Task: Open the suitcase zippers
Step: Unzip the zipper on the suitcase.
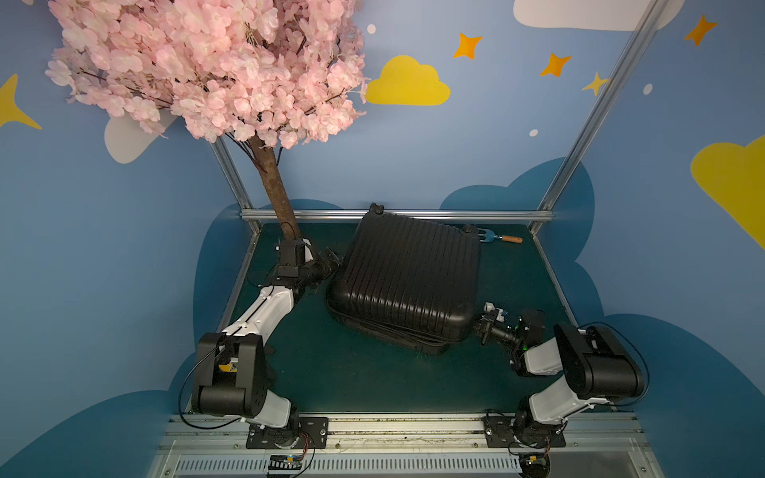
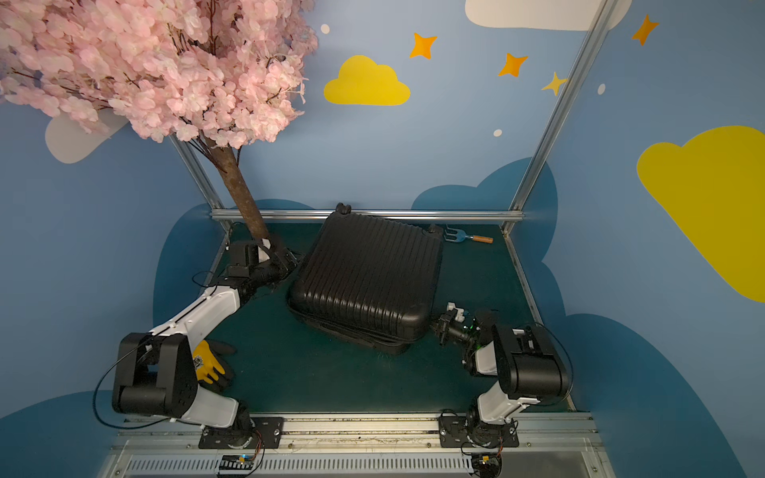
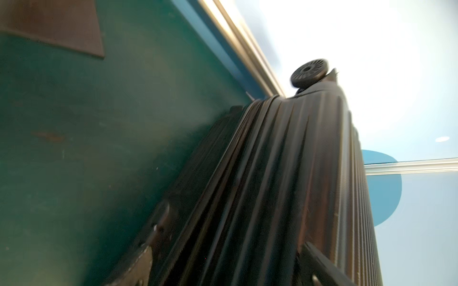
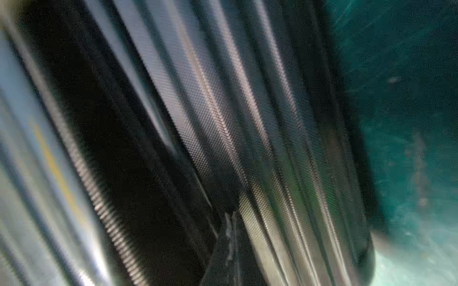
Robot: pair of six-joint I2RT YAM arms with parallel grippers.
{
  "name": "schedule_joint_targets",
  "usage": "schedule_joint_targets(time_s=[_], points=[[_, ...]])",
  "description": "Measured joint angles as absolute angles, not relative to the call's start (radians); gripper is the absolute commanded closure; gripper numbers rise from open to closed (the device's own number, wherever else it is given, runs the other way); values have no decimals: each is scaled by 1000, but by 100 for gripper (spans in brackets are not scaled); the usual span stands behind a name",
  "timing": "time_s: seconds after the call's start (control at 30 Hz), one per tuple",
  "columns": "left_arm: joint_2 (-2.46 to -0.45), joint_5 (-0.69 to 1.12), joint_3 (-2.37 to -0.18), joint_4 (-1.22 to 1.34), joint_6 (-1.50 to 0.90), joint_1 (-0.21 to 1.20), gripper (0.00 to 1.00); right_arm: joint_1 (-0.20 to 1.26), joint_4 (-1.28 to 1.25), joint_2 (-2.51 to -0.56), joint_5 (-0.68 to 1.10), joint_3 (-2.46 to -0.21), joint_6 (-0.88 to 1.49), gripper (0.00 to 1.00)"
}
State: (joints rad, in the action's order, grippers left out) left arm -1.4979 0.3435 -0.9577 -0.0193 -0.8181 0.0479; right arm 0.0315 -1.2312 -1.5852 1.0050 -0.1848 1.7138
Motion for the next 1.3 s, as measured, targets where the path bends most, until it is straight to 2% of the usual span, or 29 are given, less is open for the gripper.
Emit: schedule_joint_targets(time_s=[0.17,0.27,0.47,0.6,0.87,1.03,1.3], points=[[-1465,344,-920,-37,-831,49,8,46,-1183,-1491,1004,-187,1763,100],[-1427,351,-905,-44,-841,49,8,50,-1074,-1347,1039,-228,1720,100],[-1366,348,-900,-45,-840,50,7,54,-464,-1007,1011,-411,1462,100],[-1331,336,-900,-72,-833,57,1,53,-241,-888,962,-436,1385,100],[-1108,118,-960,-282,-736,88,0,48,-158,-1050,921,-625,1343,100],[-1015,13,-972,-339,-717,110,0,41,-244,-1231,921,-850,1350,100],[-1026,4,-938,-394,-722,142,0,11,-261,-1585,892,-1345,1330,100]])
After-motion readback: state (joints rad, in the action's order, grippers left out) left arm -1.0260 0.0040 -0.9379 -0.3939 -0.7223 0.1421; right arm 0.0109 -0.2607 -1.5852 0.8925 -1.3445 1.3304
